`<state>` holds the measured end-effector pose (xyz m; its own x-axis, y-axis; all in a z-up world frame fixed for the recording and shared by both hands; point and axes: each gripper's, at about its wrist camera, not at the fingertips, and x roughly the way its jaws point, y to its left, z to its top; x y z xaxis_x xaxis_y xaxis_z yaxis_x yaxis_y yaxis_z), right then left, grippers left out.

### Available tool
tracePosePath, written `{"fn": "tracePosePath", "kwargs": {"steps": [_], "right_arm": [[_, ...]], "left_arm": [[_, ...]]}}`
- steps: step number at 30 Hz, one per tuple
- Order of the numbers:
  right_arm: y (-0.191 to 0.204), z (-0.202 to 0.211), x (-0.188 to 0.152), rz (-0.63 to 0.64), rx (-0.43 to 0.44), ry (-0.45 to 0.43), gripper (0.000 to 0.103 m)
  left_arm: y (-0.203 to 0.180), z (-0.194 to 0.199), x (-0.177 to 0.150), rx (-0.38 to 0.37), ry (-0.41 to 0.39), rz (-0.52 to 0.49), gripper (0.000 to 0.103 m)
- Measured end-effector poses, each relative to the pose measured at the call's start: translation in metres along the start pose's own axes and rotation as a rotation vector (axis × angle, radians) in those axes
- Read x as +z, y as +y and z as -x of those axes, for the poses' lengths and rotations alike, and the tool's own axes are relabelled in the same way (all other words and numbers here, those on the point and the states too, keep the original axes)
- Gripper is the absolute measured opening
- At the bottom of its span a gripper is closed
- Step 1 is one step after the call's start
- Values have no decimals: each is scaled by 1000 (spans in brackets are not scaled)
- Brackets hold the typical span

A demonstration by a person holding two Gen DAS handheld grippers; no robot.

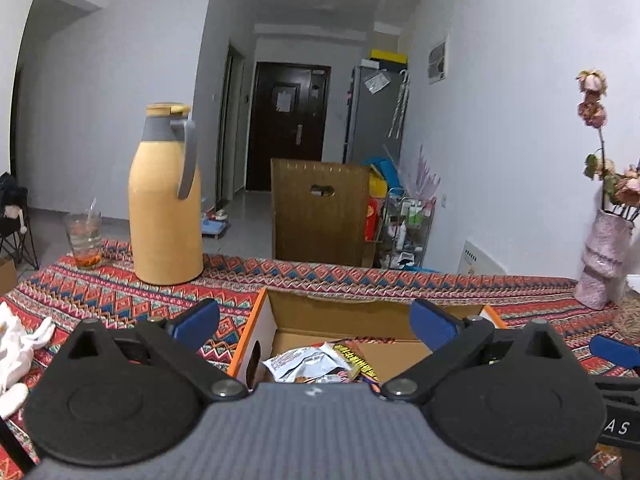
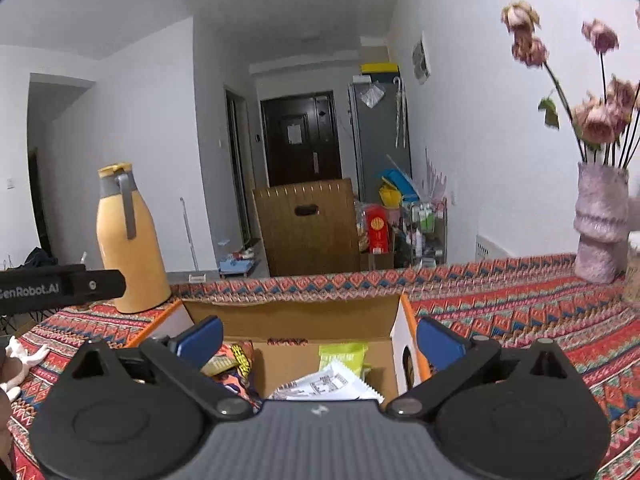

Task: Organize snacks
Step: 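Withdraw both tools from the box back toward the remaining snacks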

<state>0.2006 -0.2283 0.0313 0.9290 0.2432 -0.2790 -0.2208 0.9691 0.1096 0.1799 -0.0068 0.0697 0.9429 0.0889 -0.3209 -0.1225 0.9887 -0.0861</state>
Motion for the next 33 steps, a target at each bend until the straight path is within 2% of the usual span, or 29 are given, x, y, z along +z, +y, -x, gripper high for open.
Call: {"fn": "tracePosePath", "kwargs": {"steps": [7, 17, 33], "right_arm": [[5, 38, 2, 24, 7, -37, 103], [6, 89, -16, 31, 12, -41, 103], [1, 125, -72, 14, -7, 84, 103]], "left_arm": [[-3, 36, 1, -21, -23, -17, 103], [10, 82, -18, -31, -10, -36, 103], [50, 113, -88, -5, 105, -29, 103]]}}
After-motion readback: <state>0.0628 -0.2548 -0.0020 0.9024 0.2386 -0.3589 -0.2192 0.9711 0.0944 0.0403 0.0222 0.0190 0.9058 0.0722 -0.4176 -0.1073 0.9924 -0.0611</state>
